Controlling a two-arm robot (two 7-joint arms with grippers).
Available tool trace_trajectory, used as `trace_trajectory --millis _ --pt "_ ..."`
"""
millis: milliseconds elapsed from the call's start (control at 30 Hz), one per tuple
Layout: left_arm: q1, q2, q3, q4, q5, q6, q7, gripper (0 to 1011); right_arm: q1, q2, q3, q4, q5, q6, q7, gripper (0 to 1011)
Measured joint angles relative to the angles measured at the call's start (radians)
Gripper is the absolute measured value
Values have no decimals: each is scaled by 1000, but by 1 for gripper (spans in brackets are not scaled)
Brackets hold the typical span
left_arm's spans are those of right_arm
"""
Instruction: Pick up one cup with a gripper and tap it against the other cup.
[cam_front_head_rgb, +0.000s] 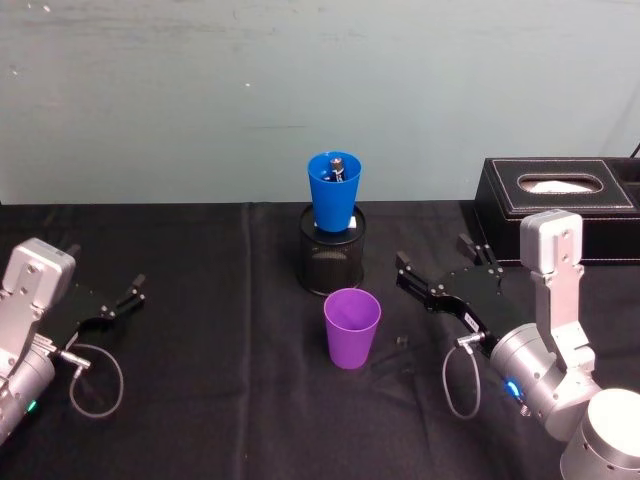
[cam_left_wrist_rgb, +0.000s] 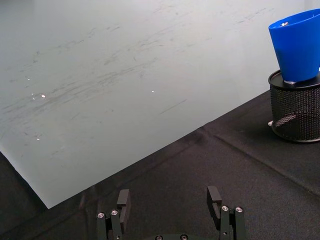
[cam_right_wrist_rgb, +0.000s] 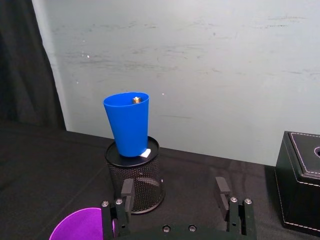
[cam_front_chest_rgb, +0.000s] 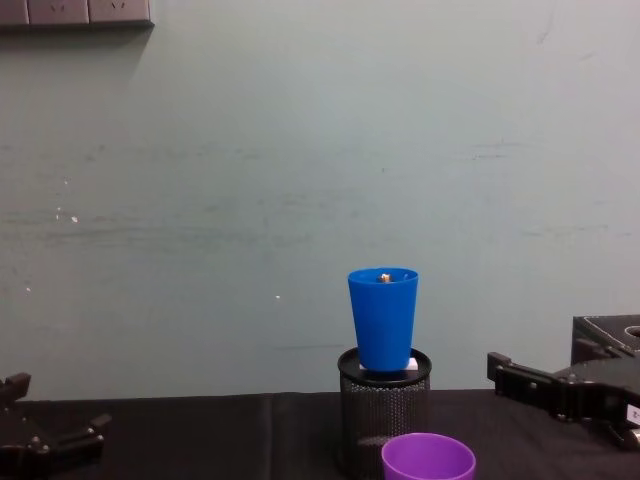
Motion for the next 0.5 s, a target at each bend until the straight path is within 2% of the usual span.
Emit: trace_trajectory --millis 500 --pt "0 0 0 0 0 0 0 1000 0 0 0 0 0 0 0 1002"
